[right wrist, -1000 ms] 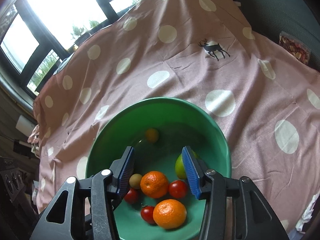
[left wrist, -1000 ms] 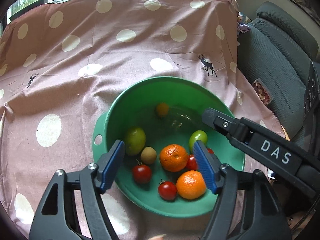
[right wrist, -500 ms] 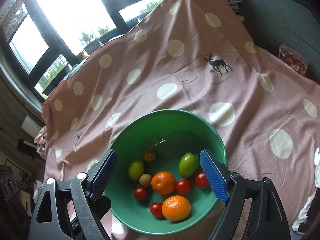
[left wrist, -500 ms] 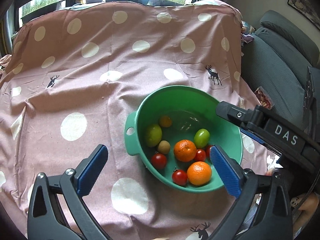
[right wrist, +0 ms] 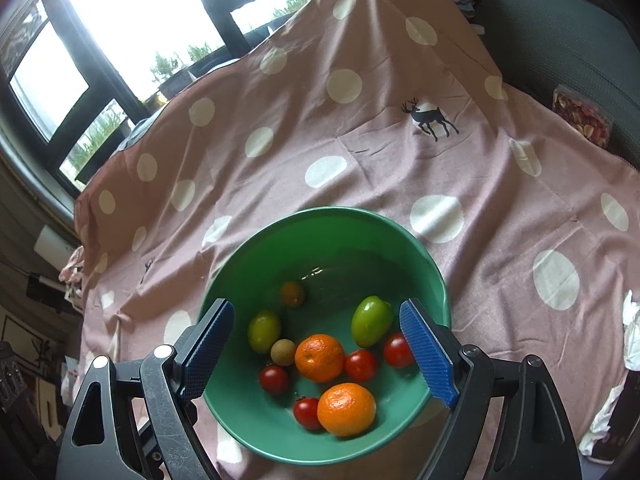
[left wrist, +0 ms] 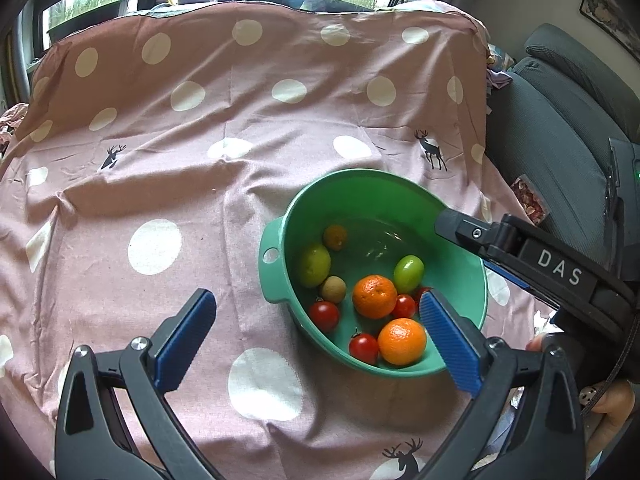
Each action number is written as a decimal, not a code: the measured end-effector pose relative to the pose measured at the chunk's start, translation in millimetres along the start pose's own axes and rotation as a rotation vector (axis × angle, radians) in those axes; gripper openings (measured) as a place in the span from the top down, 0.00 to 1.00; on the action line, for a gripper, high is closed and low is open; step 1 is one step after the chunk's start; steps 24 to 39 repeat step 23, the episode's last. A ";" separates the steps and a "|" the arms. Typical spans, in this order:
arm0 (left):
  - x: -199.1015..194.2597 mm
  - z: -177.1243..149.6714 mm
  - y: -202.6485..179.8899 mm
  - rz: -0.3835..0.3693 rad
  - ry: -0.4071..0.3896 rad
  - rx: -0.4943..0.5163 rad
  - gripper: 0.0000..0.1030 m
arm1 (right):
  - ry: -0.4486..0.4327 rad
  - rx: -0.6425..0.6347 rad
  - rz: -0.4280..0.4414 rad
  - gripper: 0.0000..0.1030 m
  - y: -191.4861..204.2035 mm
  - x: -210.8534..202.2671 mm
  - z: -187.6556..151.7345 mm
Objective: Organize fruits
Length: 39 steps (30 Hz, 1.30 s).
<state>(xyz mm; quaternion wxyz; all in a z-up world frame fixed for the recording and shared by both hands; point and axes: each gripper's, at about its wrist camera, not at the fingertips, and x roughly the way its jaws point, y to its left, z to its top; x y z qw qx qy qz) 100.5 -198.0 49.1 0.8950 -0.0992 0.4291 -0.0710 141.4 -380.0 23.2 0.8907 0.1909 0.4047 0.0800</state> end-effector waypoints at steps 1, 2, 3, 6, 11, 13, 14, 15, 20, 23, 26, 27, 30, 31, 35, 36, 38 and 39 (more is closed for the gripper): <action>0.4 0.4 -0.7 0.001 -0.001 -0.001 0.01 | 0.002 0.001 -0.002 0.17 -0.4 0.6 0.1; 0.8 0.5 -1.3 0.000 0.000 0.002 0.01 | 0.006 0.001 -0.004 0.17 -0.6 1.2 0.2; 1.2 0.7 -2.1 0.000 0.002 0.004 0.01 | 0.007 0.002 -0.006 0.17 -1.0 1.4 0.2; 1.3 0.9 -3.5 -0.006 0.004 0.004 0.01 | 0.003 0.002 -0.010 0.17 -1.4 0.3 0.6; 0.6 0.6 -6.7 -0.003 0.002 0.010 0.01 | 0.004 0.001 -0.014 0.17 -1.8 0.0 0.7; 0.6 0.5 -7.3 -0.005 0.001 0.007 0.01 | 0.003 0.002 -0.015 0.17 -1.9 -0.7 0.6; 1.0 0.6 -7.4 -0.008 0.004 0.005 0.01 | 0.003 0.001 -0.016 0.17 -1.8 -0.5 0.6; 1.3 0.6 -7.3 -0.010 0.005 0.003 0.01 | 0.004 0.001 -0.017 0.17 -1.9 -0.4 0.7; 0.6 0.4 -9.9 -0.019 0.000 0.012 0.01 | 0.007 0.004 -0.025 0.17 -3.5 0.4 1.4; 0.2 0.0 -10.8 -0.024 -0.005 0.014 0.01 | 0.007 0.005 -0.029 0.17 -4.5 0.6 1.5; 0.2 0.0 -10.8 -0.024 -0.005 0.014 0.01 | 0.007 0.005 -0.029 0.17 -4.5 0.6 1.5; 0.2 0.0 -10.8 -0.024 -0.005 0.014 0.01 | 0.007 0.005 -0.029 0.17 -4.5 0.6 1.5; 0.2 0.0 -10.8 -0.024 -0.005 0.014 0.01 | 0.007 0.005 -0.029 0.17 -4.5 0.6 1.5; 0.2 0.0 -10.8 -0.024 -0.005 0.014 0.01 | 0.007 0.005 -0.029 0.17 -4.5 0.6 1.5; 0.2 0.0 -10.8 -0.024 -0.005 0.014 0.01 | 0.007 0.005 -0.029 0.17 -4.5 0.6 1.5; 0.2 0.0 -10.8 -0.024 -0.005 0.014 0.01 | 0.007 0.005 -0.029 0.17 -4.5 0.6 1.5; 0.2 0.0 -10.8 -0.024 -0.005 0.014 0.01 | 0.007 0.005 -0.029 0.17 -4.5 0.6 1.5; 0.2 0.0 -10.8 -0.024 -0.005 0.014 0.01 | 0.007 0.005 -0.029 0.17 -4.5 0.6 1.5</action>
